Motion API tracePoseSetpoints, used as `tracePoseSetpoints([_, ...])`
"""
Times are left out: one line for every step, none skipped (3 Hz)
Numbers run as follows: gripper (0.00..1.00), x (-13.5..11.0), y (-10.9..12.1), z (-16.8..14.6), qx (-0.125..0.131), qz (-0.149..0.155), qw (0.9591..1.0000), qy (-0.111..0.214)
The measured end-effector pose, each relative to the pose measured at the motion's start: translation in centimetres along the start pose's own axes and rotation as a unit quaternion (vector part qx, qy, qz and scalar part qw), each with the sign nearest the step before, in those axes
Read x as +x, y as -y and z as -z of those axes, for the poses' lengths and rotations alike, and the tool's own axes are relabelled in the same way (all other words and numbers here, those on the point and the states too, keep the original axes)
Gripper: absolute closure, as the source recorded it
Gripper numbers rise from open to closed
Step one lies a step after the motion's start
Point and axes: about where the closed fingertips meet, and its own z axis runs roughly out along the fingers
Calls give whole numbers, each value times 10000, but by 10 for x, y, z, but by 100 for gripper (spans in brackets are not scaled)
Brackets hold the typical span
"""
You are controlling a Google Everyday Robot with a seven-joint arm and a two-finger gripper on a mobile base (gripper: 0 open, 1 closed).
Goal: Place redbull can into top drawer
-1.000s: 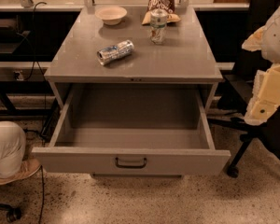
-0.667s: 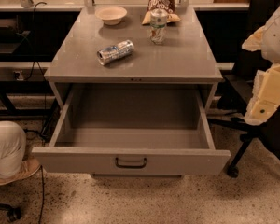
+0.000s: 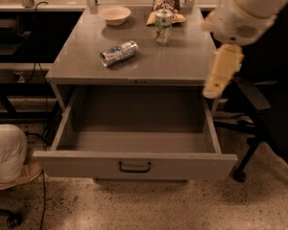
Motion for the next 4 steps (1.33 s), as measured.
tracePoseSetpoints([0, -54, 42, -27, 128, 530, 9983, 218])
tracePoseSetpoints([0, -123, 75, -61, 166, 1172, 9924, 342])
tracePoseSetpoints([0, -122, 75, -61, 166, 1167, 9925, 339])
tracePoseSetpoints([0, -126, 86, -78, 192, 1393, 9897, 278])
